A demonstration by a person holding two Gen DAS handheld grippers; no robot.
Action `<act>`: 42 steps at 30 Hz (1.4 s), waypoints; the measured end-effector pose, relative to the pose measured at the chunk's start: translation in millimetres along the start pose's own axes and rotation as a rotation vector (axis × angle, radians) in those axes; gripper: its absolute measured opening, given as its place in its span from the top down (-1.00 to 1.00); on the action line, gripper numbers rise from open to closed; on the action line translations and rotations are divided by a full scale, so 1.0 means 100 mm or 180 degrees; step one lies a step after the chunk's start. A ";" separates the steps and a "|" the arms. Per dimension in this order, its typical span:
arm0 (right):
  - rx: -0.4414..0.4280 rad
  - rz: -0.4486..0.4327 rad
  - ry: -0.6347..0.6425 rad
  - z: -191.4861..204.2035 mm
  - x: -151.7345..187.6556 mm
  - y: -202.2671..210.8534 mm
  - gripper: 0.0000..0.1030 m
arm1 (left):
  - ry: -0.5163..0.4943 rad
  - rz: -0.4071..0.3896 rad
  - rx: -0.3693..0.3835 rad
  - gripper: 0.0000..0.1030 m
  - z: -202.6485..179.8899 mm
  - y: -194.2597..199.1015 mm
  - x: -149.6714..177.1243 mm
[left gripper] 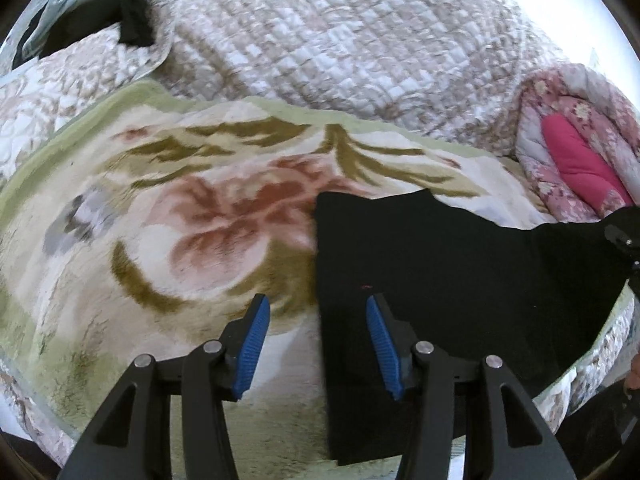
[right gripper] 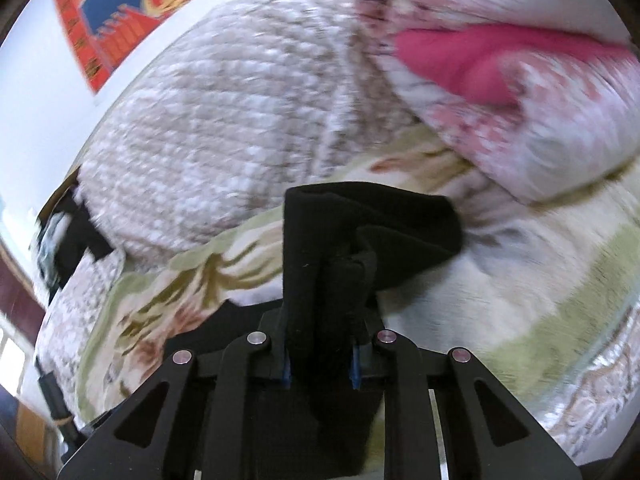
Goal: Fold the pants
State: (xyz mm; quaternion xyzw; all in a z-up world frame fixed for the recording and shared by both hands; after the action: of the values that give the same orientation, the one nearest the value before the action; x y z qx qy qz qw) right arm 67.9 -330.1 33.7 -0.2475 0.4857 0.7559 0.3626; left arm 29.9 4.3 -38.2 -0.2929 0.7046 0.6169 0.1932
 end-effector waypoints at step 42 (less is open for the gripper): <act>-0.1423 0.1101 0.1807 1.76 1.74 -0.30 -0.04 | 0.0596 -0.0180 0.0052 -0.03 0.56 0.17 -0.22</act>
State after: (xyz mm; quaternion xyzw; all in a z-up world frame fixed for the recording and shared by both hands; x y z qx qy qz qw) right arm -18.7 -107.7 -37.7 -0.4339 0.4246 0.7944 0.0186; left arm 30.4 64.5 -20.2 -0.3674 0.7160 0.5753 0.1462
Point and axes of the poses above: each gripper's, at about its wrist camera, not at the fingertips, and y roughly against the way its jaws point, z to its left, x to its underside, the point moved 10 cm from there along -y, roughly the way its jaws point
